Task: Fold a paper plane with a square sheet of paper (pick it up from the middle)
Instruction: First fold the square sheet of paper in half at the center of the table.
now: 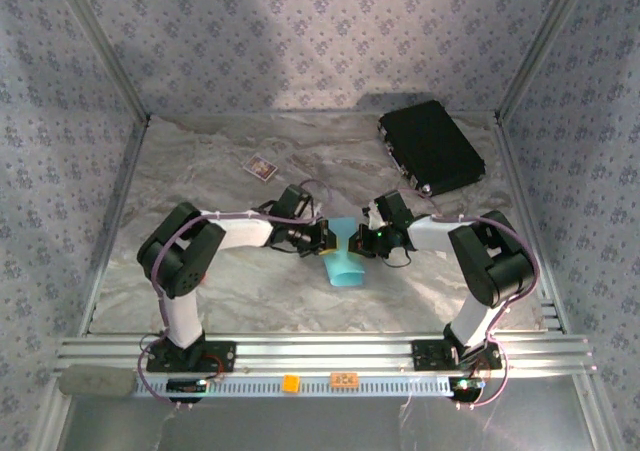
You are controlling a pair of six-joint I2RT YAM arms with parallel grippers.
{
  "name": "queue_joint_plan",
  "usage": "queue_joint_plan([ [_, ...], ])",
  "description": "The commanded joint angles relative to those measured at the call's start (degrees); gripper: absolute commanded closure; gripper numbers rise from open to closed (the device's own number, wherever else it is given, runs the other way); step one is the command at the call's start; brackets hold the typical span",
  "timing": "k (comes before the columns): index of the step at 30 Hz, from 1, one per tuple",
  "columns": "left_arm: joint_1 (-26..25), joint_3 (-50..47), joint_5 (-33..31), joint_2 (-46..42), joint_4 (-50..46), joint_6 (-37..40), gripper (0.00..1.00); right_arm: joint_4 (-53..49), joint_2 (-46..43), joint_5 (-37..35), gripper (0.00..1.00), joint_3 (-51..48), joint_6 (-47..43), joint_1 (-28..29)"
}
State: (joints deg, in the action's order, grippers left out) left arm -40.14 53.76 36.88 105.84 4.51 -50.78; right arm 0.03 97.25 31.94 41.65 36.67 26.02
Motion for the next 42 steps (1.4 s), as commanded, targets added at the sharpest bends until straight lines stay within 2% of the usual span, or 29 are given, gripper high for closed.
queue_joint_plan([
  [1, -0.3, -2.0, 1.4, 0.9, 1.8, -0.5, 0.96, -7.4, 2.0, -7.8, 1.00, -3.1, 0.4, 0.0],
  [14, -0.3, -6.1, -5.0, 1.1, -4.5, 7.2, 0.97, -7.1, 1.6, -8.4, 1.00, -3.8, 0.8, 0.0],
  [22, -0.5, -3.9, -2.2, -5.9, -3.5, 3.9, 0.95, -7.2, 1.2, -8.6, 1.00, -4.0, 0.9, -0.1],
  [28, -1.2, -6.3, 3.4, -5.8, 4.6, -2.1, 0.98, -7.4, 0.9, -9.0, 1.00, -4.2, 1.0, -0.2],
  [29, -1.4, -6.6, 3.5, -5.6, 4.6, -2.2, 1.00, -7.4, 0.8, -8.9, 1.00, -4.1, 0.9, -0.2],
  [37, -1.7, -11.2, 3.0, -3.2, 5.6, -1.8, 1.00, -6.8, 1.0, -9.0, 1.00, -4.5, 1.4, 0.0],
  [42, -1.8, -12.8, -0.2, -2.2, 1.1, 2.0, 1.00, -6.9, 0.9, -9.2, 1.00, -4.6, 1.4, -0.1],
])
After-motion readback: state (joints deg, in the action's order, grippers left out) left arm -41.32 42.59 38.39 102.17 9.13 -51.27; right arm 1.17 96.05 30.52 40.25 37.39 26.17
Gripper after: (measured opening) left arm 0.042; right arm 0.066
